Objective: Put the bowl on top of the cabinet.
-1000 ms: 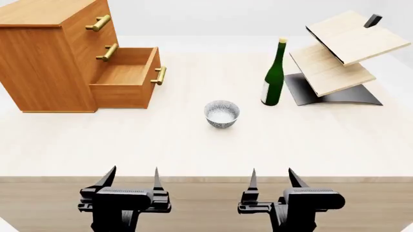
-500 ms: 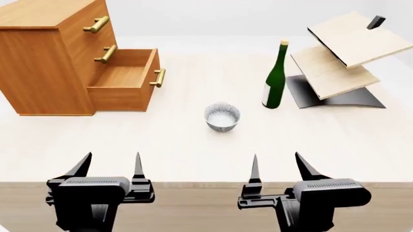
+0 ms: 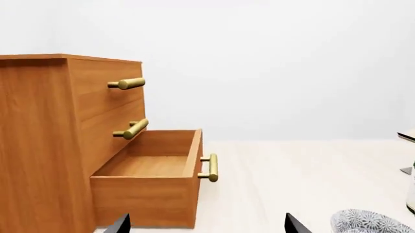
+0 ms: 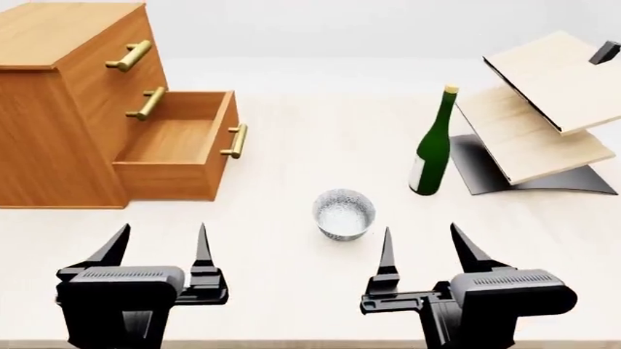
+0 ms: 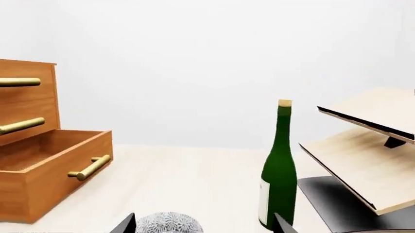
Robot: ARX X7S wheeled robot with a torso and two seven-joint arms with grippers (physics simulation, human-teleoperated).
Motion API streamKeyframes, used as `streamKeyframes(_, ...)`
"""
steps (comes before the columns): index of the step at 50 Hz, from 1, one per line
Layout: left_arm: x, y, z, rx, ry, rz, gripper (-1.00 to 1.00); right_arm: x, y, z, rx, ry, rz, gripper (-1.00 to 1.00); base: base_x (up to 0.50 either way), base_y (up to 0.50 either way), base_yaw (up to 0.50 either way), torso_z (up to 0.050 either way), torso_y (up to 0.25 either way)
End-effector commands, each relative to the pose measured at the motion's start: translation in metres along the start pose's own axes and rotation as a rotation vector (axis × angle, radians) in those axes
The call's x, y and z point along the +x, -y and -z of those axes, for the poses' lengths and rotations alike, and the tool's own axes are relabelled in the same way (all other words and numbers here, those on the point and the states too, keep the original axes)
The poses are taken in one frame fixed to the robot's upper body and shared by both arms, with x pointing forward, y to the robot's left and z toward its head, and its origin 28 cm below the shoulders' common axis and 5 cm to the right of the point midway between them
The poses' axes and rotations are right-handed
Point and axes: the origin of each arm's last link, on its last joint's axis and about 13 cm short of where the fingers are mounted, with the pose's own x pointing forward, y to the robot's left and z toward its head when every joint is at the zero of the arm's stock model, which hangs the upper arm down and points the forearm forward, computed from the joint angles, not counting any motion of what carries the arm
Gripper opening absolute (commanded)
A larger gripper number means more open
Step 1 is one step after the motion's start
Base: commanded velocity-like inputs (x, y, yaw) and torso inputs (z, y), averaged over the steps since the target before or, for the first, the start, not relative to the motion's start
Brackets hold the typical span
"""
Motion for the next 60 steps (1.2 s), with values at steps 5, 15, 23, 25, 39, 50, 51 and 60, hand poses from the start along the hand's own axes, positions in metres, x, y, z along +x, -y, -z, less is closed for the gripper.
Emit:
streamKeyframes(5,-0.0013,-0.0008,-0.0028,0.0,0.007,0.0,1.0,-0.0004,-0.0008,-0.0018,-0.011,0.006,0.0,1.0,0.0,0.5,0.0,0.0,0.0)
streamKeyframes(15,-0.0036,-0.0011,-0.0057,-0.002,0.019,0.005,1.0,-0.0004,-0.0006,-0.0027,0.001,0.003,0.01,1.0,0.0,0.24,0.0,0.0,0.0)
streamKeyframes(23,-0.0033,-0.0007,-0.0056,-0.002,0.019,0.004,1.0,-0.0004,0.0001,-0.002,0.0,0.005,0.009,1.0,0.0,0.0,0.0,0.0,0.0)
streamKeyframes(25,-0.0033,-0.0008,-0.0059,-0.002,0.02,0.003,1.0,-0.0007,0.0002,-0.0029,0.004,0.014,0.01,1.0,0.0,0.02,0.0,0.0,0.0)
streamKeyframes(39,-0.0036,-0.0014,-0.007,-0.003,0.022,0.003,1.0,-0.0006,-0.001,-0.0037,-0.004,0.015,0.006,1.0,0.0,0.5,0.0,0.0,0.0)
streamKeyframes(50,-0.0058,-0.0011,-0.0068,-0.002,0.023,0.004,1.0,-0.0026,-0.0011,-0.0047,-0.001,0.017,0.007,1.0,0.0,0.5,0.0,0.0,0.0)
streamKeyframes(51,-0.0058,-0.0012,-0.0072,-0.002,0.023,0.004,1.0,-0.0026,-0.0011,-0.0046,-0.001,0.017,0.008,1.0,0.0,0.5,0.0,0.0,0.0)
streamKeyframes(60,-0.0059,-0.0012,-0.0076,-0.003,0.024,0.005,1.0,-0.0021,-0.0008,-0.0046,0.0,0.02,0.008,1.0,0.0,0.5,0.0,0.0,0.0)
